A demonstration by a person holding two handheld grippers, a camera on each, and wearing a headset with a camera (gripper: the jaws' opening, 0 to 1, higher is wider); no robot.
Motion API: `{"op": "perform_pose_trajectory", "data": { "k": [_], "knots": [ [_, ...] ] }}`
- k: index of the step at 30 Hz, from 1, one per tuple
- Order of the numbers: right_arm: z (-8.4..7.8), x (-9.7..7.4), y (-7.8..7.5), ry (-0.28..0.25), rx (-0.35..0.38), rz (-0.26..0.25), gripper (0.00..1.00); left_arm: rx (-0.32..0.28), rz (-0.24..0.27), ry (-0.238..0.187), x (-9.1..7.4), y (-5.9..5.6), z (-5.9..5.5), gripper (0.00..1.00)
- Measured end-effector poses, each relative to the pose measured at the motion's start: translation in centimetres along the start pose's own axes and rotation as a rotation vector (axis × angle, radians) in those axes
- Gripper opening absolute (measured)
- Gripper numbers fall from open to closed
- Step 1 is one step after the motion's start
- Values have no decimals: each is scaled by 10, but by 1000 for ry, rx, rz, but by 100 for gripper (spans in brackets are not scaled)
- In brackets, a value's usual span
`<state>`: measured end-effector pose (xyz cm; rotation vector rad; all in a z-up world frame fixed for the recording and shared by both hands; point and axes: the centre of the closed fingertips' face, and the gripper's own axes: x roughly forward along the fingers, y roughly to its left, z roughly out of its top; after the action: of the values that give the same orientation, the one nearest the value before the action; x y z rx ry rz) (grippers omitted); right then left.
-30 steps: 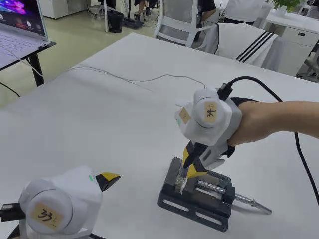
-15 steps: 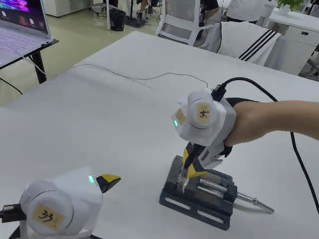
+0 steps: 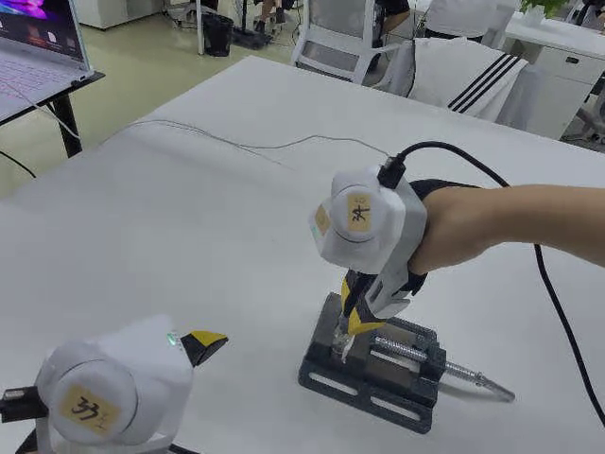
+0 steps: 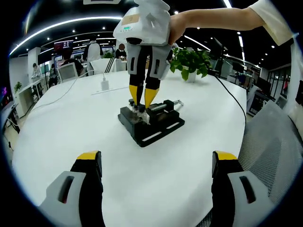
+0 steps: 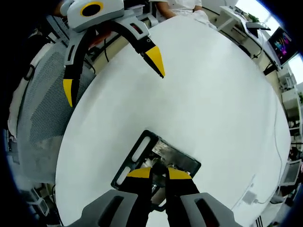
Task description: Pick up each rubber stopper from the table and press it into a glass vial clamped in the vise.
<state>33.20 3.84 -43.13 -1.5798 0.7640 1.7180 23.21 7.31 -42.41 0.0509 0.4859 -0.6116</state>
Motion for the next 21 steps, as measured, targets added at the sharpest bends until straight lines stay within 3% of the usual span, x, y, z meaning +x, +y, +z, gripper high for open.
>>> {"op": "perform_pose_trajectory", "data": {
  "k": [10, 14, 18, 21],
  "knots": [
    [2, 1, -1, 41, 9, 10, 5, -9, -3, 2, 0, -1, -1, 95],
    [2, 1, -2, 53, 72, 15, 4, -11, -2, 2, 0, -1, -2, 95],
    [1, 1, -2, 23, 165, 26, 4, -11, -2, 2, 0, 0, -2, 95],
    [1, 1, -2, 13, 176, 16, 4, -11, -3, 1, 0, 0, -2, 95]
  ]
}}
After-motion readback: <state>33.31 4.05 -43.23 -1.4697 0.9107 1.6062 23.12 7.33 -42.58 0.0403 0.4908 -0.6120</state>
